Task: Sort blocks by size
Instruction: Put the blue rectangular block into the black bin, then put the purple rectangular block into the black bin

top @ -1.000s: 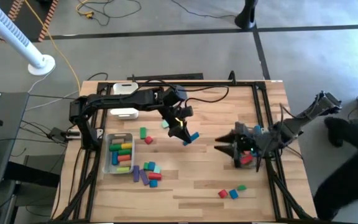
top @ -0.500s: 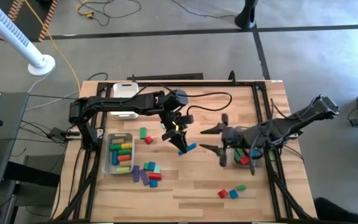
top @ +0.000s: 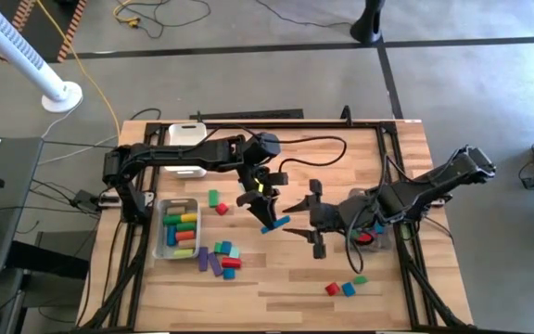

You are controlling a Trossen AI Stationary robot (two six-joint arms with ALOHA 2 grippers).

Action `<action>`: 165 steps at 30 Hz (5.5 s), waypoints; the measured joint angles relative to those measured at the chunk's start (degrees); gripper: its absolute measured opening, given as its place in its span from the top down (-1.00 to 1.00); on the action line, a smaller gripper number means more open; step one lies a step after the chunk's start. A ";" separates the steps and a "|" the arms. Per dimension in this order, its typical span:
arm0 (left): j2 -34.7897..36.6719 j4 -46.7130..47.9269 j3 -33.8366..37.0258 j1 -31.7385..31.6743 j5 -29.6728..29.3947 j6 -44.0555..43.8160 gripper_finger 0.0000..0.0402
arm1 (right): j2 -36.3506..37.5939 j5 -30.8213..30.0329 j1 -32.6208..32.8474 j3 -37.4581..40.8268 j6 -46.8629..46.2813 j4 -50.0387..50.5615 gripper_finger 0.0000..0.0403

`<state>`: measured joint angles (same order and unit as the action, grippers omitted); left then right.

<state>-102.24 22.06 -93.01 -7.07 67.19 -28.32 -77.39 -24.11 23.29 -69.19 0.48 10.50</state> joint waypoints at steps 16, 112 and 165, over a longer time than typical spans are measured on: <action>0.00 -0.04 0.00 0.00 0.68 0.61 0.50 | -3.61 6.30 -2.21 -3.52 1.45 1.89 0.47; 17.77 36.85 32.46 -11.39 -53.51 11.04 0.12 | 4.81 9.59 26.57 14.23 -102.45 67.12 0.53; 17.81 24.94 32.37 30.89 -58.01 46.21 0.12 | 4.81 10.30 26.53 14.21 -103.48 66.67 0.03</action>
<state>-84.42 47.00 -60.64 23.82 9.19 17.89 -72.58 -13.81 49.82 -54.98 -103.00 77.17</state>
